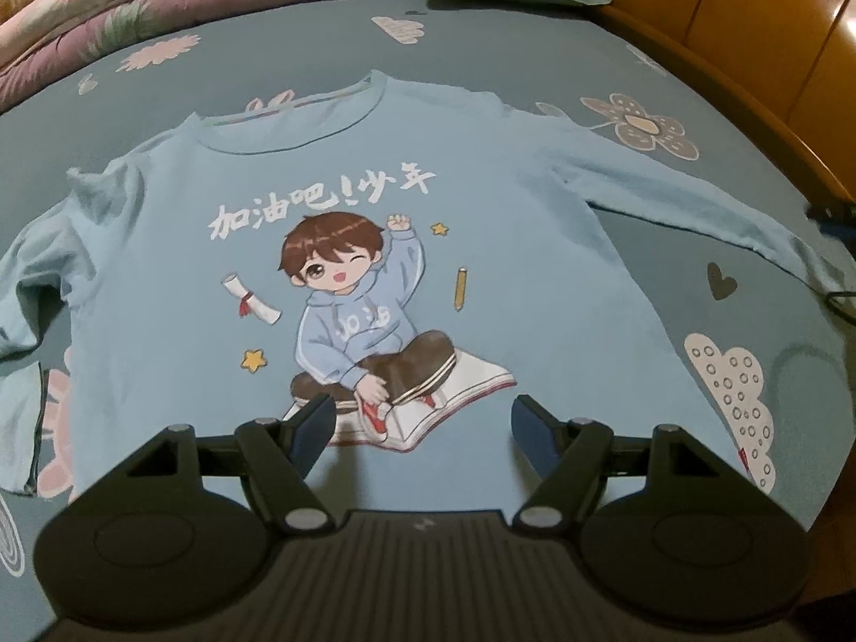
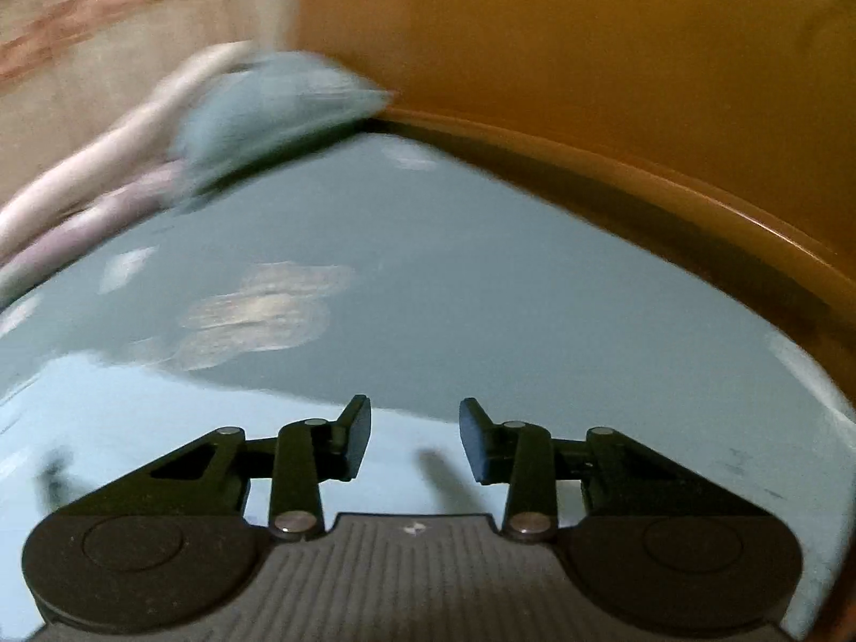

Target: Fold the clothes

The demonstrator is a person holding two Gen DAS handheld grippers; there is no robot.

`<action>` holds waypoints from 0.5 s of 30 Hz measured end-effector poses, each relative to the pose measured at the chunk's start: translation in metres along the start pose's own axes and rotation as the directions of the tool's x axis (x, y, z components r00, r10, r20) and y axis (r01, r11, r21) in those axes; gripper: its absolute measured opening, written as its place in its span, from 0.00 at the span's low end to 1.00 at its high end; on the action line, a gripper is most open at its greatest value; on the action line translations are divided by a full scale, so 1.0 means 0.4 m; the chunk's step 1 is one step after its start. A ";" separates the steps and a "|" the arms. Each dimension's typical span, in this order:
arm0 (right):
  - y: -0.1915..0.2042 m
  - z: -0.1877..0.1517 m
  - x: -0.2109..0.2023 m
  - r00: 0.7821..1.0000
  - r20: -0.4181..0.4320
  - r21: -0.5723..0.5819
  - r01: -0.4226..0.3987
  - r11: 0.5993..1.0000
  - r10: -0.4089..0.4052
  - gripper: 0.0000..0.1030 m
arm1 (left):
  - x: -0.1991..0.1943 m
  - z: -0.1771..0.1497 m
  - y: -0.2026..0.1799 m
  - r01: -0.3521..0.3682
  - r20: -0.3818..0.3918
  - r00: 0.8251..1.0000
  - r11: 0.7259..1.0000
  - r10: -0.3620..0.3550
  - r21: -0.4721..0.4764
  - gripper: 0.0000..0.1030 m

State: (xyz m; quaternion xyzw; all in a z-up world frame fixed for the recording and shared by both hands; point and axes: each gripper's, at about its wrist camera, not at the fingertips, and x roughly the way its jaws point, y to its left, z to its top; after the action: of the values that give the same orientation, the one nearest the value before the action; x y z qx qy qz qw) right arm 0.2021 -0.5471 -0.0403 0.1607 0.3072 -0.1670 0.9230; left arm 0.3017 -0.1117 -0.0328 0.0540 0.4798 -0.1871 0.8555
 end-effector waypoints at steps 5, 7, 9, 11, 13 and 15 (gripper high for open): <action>0.197 -0.030 0.081 0.975 -0.084 -0.101 -0.214 0.972 0.206 0.42 | 0.003 0.003 -0.022 0.004 -0.003 1.000 1.000 -0.004 0.028 0.71; 0.234 -0.030 0.111 0.977 -0.079 -0.125 -0.204 0.971 0.196 0.42 | -0.003 0.000 -0.026 -0.004 -0.003 1.000 0.999 0.004 0.038 0.71; 0.233 -0.008 0.134 0.983 -0.088 -0.070 -0.167 0.983 0.161 0.42 | -0.011 -0.008 -0.023 -0.014 -0.003 1.000 0.999 0.015 0.035 0.71; 0.215 0.006 0.149 0.989 -0.129 -0.019 -0.081 0.997 0.078 0.42 | -0.018 -0.019 -0.015 -0.017 -0.006 1.000 1.000 0.017 0.019 0.71; 0.193 0.008 0.178 0.982 -0.189 0.023 -0.019 1.000 0.023 0.39 | -0.020 -0.030 -0.008 -0.014 -0.014 1.000 1.000 0.014 0.001 0.71; 0.190 0.015 0.205 0.979 -0.201 0.013 0.022 1.000 -0.019 0.38 | -0.018 -0.038 -0.004 -0.016 -0.022 1.000 1.000 0.016 -0.007 0.71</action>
State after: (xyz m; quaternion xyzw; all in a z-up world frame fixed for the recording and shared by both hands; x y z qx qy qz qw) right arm 0.2981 -0.4991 -0.0719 0.1806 0.3993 -0.1617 0.8842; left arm 0.2856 -0.1070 -0.0350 0.0567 0.4892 -0.1777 0.8520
